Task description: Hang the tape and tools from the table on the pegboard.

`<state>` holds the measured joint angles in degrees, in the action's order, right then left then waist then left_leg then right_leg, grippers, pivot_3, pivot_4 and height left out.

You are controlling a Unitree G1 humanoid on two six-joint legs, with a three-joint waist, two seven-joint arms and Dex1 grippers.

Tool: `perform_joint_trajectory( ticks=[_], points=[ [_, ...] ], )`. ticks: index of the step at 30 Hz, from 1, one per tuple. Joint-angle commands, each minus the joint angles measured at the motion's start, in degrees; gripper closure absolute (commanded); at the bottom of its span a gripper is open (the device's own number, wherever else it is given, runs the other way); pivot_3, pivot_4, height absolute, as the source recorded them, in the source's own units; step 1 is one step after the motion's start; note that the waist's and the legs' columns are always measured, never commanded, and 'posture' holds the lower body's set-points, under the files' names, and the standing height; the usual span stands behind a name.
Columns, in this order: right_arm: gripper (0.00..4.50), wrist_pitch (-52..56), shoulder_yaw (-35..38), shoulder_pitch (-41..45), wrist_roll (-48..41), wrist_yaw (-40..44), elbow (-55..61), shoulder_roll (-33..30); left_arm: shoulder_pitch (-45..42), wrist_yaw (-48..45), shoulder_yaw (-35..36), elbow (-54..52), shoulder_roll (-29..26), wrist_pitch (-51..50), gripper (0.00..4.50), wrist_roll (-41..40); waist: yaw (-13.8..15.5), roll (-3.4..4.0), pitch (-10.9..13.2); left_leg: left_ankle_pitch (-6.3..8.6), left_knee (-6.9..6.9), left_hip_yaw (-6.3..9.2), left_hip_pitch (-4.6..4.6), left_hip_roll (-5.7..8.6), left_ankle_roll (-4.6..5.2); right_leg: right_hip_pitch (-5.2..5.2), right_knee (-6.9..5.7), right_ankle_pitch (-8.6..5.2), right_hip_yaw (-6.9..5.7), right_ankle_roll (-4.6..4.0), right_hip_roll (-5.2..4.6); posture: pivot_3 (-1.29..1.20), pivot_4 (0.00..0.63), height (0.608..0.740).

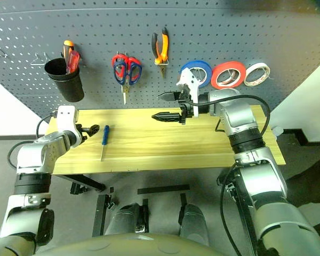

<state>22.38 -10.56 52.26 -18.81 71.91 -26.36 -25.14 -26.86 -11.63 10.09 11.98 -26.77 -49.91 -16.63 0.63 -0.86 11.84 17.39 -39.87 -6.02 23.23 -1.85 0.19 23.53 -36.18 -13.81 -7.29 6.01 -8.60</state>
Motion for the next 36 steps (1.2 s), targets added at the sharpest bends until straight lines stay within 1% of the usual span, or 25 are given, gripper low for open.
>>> perform_joint_trajectory(
  ticks=[1,9,14,18,20,24,25,27,32,34,35,36],
  points=[
    [0.00,-4.3,-0.8,2.4,2.8,0.1,-3.2,1.6,-1.1,-0.7,0.0,2.2,0.3,-0.1,0.56,0.7,-0.1,0.06,0.9,0.00,0.01,0.00,-0.02,0.00,0.00,0.02,-0.01,0.00,0.04,0.00,0.00,0.06,0.293,0.740],
    [0.00,-9.3,-2.2,4.3,7.3,1.0,-8.8,3.4,-6.9,-1.6,-1.3,13.2,1.3,4.3,0.56,3.6,0.1,0.03,3.9,0.00,0.00,-0.03,0.11,0.01,0.00,0.13,-0.03,0.00,0.01,0.00,-0.04,0.05,0.330,0.740],
    [0.00,-10.2,-2.0,4.9,8.8,0.9,-9.9,4.3,-11.5,-1.7,-1.0,22.9,3.4,8.7,0.56,4.8,0.0,0.03,4.6,0.00,0.01,-0.05,0.19,0.02,0.01,0.20,-0.02,0.00,-0.02,0.00,-0.04,0.04,0.345,0.740],
    [0.00,-9.4,-1.6,4.8,9.1,0.5,-9.5,4.6,-13.5,-2.8,-1.7,28.3,4.8,11.6,0.56,5.7,-0.1,0.10,5.4,0.01,0.03,-0.10,0.18,0.01,0.01,0.25,-0.03,0.00,-0.01,0.01,-0.04,0.03,0.354,0.740],
    [0.00,-9.0,-1.9,4.1,9.3,0.8,-8.8,4.4,-13.8,-2.9,-2.0,30.1,5.3,11.6,0.56,6.1,-0.1,0.15,5.6,0.00,0.04,-0.10,0.18,0.00,0.01,0.27,-0.05,0.00,-0.01,0.01,-0.04,0.03,0.356,0.740],
    [0.00,-8.0,-1.9,3.2,9.2,1.1,-7.5,4.1,-14.1,-0.2,-1.3,33.0,5.4,10.1,0.56,7.0,-0.1,0.18,5.6,0.00,0.06,-0.13,0.18,0.00,0.01,0.29,-0.06,0.00,0.01,0.01,-0.06,0.03,0.350,0.740],
    [0.00,-7.7,-1.8,3.1,9.1,1.2,-7.3,4.0,-14.2,0.6,-0.8,33.4,5.4,9.6,0.93,7.0,-0.1,0.18,5.6,0.01,0.06,-0.13,0.17,0.00,0.01,0.29,-0.06,0.00,0.01,0.01,-0.06,0.03,0.349,0.740],
    [0.00,-7.5,-1.7,3.1,9.2,1.3,-7.2,3.7,-14.0,1.4,-0.6,32.8,5.5,8.0,1.44,6.9,-0.2,0.18,5.6,0.01,0.05,-0.13,0.16,0.00,0.01,0.28,-0.06,0.00,0.02,0.01,-0.07,0.03,0.345,0.740],
    [0.00,-7.9,-1.6,3.8,9.5,1.5,-8.2,3.5,-12.8,2.2,-0.2,29.6,5.7,4.7,3.14,6.4,-0.3,0.18,5.6,0.01,0.06,-0.13,0.15,0.00,0.02,0.29,-0.06,0.00,0.04,0.01,-0.08,0.03,0.330,0.740],
    [0.00,-8.0,-1.3,4.3,9.4,1.5,-8.6,3.5,-11.6,2.1,0.0,26.5,5.7,2.7,3.84,5.9,-0.3,0.18,5.6,0.01,0.06,-0.13,0.15,0.00,0.01,0.29,-0.06,0.00,0.04,0.02,-0.08,0.03,0.320,0.740],
    [0.00,-8.0,-1.1,4.5,9.3,1.5,-8.8,3.5,-10.8,2.0,0.1,24.3,5.7,1.7,3.99,5.6,-0.3,0.18,5.6,0.01,0.06,-0.13,0.15,0.00,0.01,0.29,-0.06,0.00,0.04,0.02,-0.08,0.03,0.316,0.740],
    [0.00,-8.1,-0.8,4.7,9.2,1.4,-8.9,3.4,-9.9,1.5,-0.1,22.1,5.6,0.9,3.98,5.5,-0.3,0.18,5.6,0.01,0.06,-0.12,0.15,0.00,0.01,0.29,-0.06,0.00,0.04,0.02,-0.09,0.03,0.304,0.740]
  ],
)
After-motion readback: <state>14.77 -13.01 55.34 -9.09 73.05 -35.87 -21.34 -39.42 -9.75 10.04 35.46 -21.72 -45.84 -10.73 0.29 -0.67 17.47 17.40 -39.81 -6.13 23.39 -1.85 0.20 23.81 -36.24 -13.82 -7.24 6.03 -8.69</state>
